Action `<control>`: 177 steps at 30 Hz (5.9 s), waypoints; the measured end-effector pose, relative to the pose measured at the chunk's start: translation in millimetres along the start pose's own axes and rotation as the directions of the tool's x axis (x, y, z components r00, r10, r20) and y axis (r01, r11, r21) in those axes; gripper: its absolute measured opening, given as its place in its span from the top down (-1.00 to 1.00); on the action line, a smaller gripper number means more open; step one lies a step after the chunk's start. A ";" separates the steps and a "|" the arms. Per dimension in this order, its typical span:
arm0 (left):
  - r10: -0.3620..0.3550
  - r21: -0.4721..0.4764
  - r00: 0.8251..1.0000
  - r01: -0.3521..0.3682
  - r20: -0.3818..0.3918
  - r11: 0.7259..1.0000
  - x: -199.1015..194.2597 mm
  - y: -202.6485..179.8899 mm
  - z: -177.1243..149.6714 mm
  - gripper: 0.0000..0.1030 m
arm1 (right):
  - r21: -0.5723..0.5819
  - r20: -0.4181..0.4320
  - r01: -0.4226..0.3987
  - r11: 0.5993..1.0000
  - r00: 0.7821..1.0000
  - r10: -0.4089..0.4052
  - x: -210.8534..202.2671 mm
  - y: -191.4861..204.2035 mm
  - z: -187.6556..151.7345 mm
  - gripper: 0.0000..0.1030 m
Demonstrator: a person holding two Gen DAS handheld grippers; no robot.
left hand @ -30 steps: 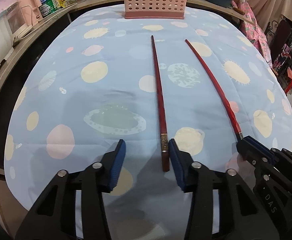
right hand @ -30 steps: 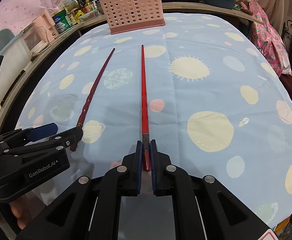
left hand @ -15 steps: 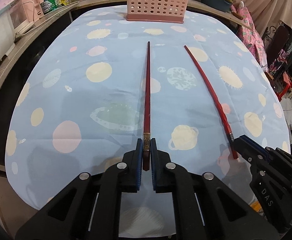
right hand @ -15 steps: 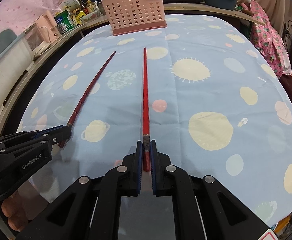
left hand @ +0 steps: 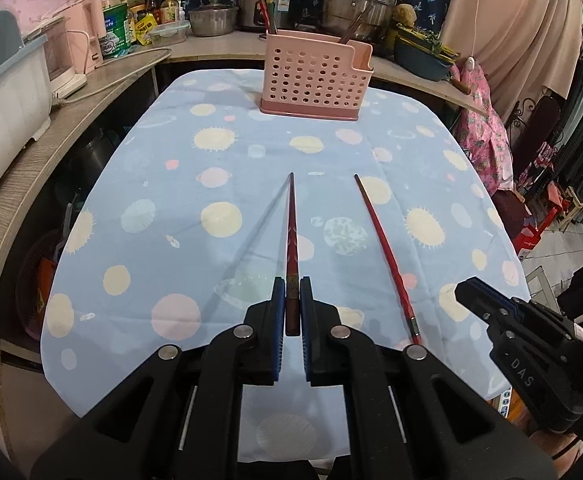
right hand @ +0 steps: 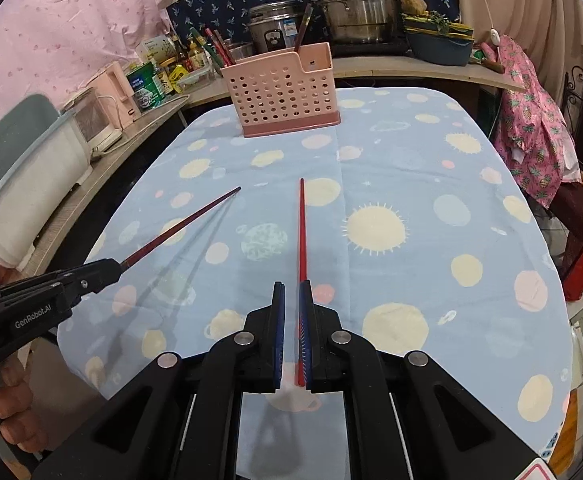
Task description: Organize utensils
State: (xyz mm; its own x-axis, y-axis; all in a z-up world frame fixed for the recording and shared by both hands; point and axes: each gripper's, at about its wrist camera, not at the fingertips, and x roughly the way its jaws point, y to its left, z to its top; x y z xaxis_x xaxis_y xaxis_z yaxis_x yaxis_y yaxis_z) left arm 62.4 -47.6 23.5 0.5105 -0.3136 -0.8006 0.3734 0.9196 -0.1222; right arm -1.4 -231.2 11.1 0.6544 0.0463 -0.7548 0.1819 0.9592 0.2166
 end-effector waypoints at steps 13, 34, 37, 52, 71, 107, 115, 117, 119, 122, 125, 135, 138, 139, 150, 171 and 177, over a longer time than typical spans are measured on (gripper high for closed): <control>0.010 0.007 0.999 -0.010 -0.050 1.000 13.7 -2.5 -14.6 0.86 | -0.026 -0.142 0.035 0.999 0.989 -0.039 59.1 -2.3 -42.3 0.66; 0.004 0.022 0.990 -0.008 0.142 1.000 -48.6 -6.4 52.3 0.86 | -0.029 0.117 -0.007 1.000 0.993 0.010 -38.2 6.2 38.3 0.86; 0.008 0.022 0.983 -0.012 0.185 1.000 -56.6 -6.6 75.4 0.86 | -0.026 0.171 -0.021 0.999 0.985 0.026 -49.9 4.9 63.3 0.86; 0.017 0.031 0.970 -0.025 0.242 0.999 -40.5 -14.4 134.6 0.86 | -0.008 0.251 -0.052 0.999 0.966 0.053 -34.8 -1.3 136.9 0.86; -0.024 -0.020 0.902 0.036 0.430 0.999 -65.5 -15.4 308.6 0.86 | 0.008 0.473 -0.137 0.991 0.873 0.117 -57.0 -4.3 314.3 0.86; 0.084 -0.041 0.925 -0.075 0.370 0.996 73.6 -3.3 359.1 0.19 | -0.029 0.336 -0.050 0.998 0.940 0.057 118.6 9.6 391.1 0.48; 0.135 -0.028 0.916 -0.134 0.378 0.991 49.4 -7.8 330.1 -0.08 | -0.024 0.348 -0.013 1.000 0.937 0.020 85.7 0.2 365.2 0.14; 0.143 -0.025 0.916 -0.144 0.375 0.989 42.9 -8.9 320.4 -0.09 | -0.015 0.342 -0.004 1.000 0.940 0.009 76.9 -2.7 354.3 0.13; 0.165 -0.023 0.911 -0.169 0.378 0.985 36.2 -11.2 310.5 -0.15 | -0.004 0.331 -0.009 1.000 0.943 0.010 68.2 -5.5 343.8 0.07; 0.173 -0.026 0.911 -0.176 0.375 0.984 26.1 -12.0 293.4 -0.25 | -0.001 0.319 -0.005 1.000 0.948 0.005 55.8 -6.2 325.2 -0.02; 0.188 -0.027 0.911 -0.191 0.368 0.981 16.5 -13.2 277.1 -0.30 | -0.007 0.303 0.003 1.000 0.953 -0.001 45.9 -4.7 306.6 -0.07; 0.230 -0.018 0.901 -0.240 0.368 0.971 -9.6 -18.9 229.8 -0.66 | -0.051 0.302 0.073 0.996 0.952 -0.054 6.7 16.4 250.0 -0.54; 0.231 -0.018 0.906 -0.241 0.355 0.970 -12.0 -17.8 218.2 -0.68 | -0.058 0.302 0.092 0.994 0.951 -0.070 -0.3 22.3 236.8 -0.61; 0.234 -0.019 0.907 -0.243 0.349 0.970 -12.2 -17.3 214.2 -0.68 | -0.059 0.301 0.095 0.994 0.951 -0.073 -2.2 23.6 232.1 -0.63; 0.240 -0.035 0.926 -0.240 0.293 0.970 -8.0 -10.6 187.1 -0.81 | -0.043 0.259 0.103 0.994 0.962 -0.089 -4.8 26.6 200.2 -0.67; 0.242 -0.068 0.942 -0.232 0.233 0.970 8.3 5.6 173.5 -0.85 | -0.059 0.258 0.168 0.984 0.955 -0.147 3.3 33.1 182.5 -0.88; 0.249 -0.070 0.942 -0.239 0.226 0.968 16.2 8.3 175.8 -0.85 | -0.045 0.238 0.177 0.983 0.958 -0.161 13.1 25.9 185.9 -0.88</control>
State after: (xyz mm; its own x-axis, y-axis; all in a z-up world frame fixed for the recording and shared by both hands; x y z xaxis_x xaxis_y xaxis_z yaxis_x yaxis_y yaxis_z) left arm 209.9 -86.7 112.6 0.7487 -0.1198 -0.6520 0.1853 0.9822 0.0323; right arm 148.3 -257.6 122.0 0.7724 -0.1768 -0.6101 0.2615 0.9638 0.0517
